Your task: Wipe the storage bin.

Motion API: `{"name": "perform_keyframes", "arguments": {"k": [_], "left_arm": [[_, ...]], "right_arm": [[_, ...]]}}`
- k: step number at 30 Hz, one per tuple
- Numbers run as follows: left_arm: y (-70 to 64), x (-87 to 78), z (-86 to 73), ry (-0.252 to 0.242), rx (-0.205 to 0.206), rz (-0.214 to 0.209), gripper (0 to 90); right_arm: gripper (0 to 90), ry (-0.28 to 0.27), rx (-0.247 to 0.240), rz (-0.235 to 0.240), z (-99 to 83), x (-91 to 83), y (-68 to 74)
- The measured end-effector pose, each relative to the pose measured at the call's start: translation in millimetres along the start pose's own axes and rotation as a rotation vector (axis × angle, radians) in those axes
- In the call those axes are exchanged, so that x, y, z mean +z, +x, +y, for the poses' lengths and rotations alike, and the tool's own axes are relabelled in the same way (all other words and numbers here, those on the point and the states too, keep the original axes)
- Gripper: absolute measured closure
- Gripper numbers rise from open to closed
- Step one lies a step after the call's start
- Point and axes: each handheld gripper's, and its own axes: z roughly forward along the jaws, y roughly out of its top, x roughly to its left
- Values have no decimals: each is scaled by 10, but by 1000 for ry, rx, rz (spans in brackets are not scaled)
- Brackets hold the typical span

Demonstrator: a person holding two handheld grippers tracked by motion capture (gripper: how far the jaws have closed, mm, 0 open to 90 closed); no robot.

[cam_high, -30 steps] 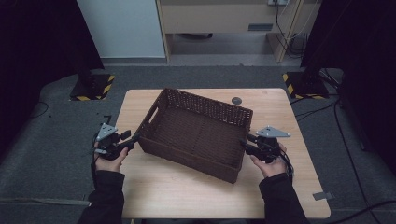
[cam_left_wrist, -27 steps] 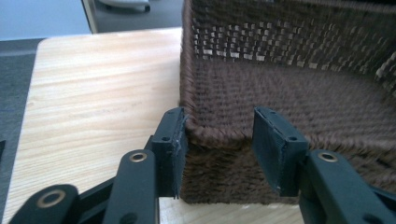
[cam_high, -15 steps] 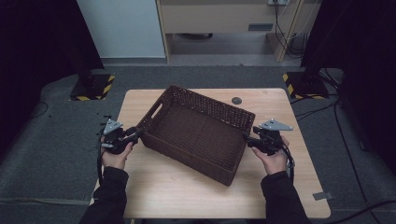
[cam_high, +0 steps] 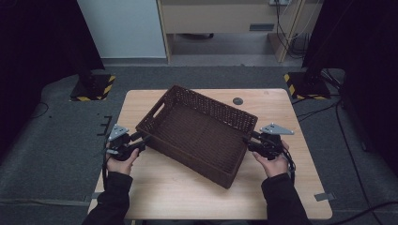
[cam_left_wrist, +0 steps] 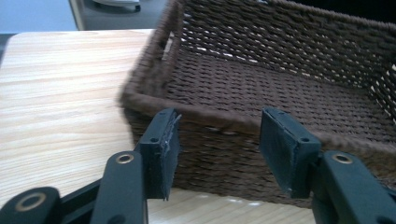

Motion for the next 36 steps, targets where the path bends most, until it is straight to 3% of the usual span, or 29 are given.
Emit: {"name": "perform_keyframes", "arguments": {"k": [4, 8, 13, 15, 17, 20, 27, 31, 36], "left_arm": [[-120, 66, -9, 24, 40, -1, 437], [-181, 126, -4, 32, 72, -10, 439], [-127, 175, 26, 30, 55, -24, 443], [-118, 185, 35, 30, 56, -19, 443], [-111, 208, 49, 26, 55, -1, 444], [-123, 195, 54, 31, 61, 6, 449], [-292, 154, 64, 10, 71, -57, 433], [-393, 186, 58, 23, 106, -44, 432], [-355, 208, 57, 39, 99, -45, 423]], "right_arm": [[538, 12, -5, 6, -19, -72, 78], [519, 26, -52, 12, 21, -117, 82], [447, -8, -36, -67, 40, -61, -24], [434, -8, -26, -67, 31, -42, -38], [450, -18, 1, -27, 3, 3, -61], [451, -18, -1, -30, -6, 10, -33], [456, -19, 15, -25, -29, -11, -21], [467, -13, 17, -46, -52, -69, 67], [458, 5, -4, -41, -20, -97, 63]]}}
